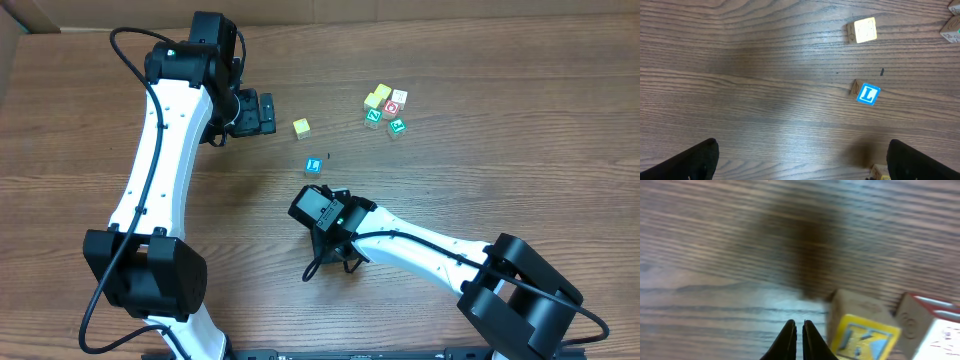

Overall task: Flip 3 blocks
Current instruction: 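Open the right gripper and lift away from the K block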

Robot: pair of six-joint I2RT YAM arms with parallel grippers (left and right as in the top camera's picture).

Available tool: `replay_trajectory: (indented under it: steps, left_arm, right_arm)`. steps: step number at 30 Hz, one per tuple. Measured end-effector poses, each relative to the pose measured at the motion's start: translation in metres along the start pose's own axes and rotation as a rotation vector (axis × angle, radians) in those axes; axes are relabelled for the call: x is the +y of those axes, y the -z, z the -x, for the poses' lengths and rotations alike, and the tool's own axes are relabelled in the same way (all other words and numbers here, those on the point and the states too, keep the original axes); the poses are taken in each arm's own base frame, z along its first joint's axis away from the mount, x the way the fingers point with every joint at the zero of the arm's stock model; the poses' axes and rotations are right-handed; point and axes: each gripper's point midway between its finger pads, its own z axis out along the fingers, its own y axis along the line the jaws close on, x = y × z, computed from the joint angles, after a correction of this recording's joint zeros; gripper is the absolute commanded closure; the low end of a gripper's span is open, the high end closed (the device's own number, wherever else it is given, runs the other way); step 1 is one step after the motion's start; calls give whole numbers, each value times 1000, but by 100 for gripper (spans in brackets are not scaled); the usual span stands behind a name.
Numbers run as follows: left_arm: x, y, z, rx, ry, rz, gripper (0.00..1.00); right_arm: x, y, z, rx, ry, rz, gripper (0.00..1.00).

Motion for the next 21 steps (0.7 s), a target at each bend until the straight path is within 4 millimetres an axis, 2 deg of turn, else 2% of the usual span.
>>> replay_trajectory:
  steps: [12,17,21]
  left_arm:
    - [0,0,0,0,0,0,0]
    - [0,0,0,0,0,0,0]
    - [0,0,0,0,0,0,0]
  right_arm:
    - [-18,1,2,-27,0,-93,87]
    - [-13,0,11,-67,-2,-71,86]
    - [-11,2,6,-33,34,-60,86]
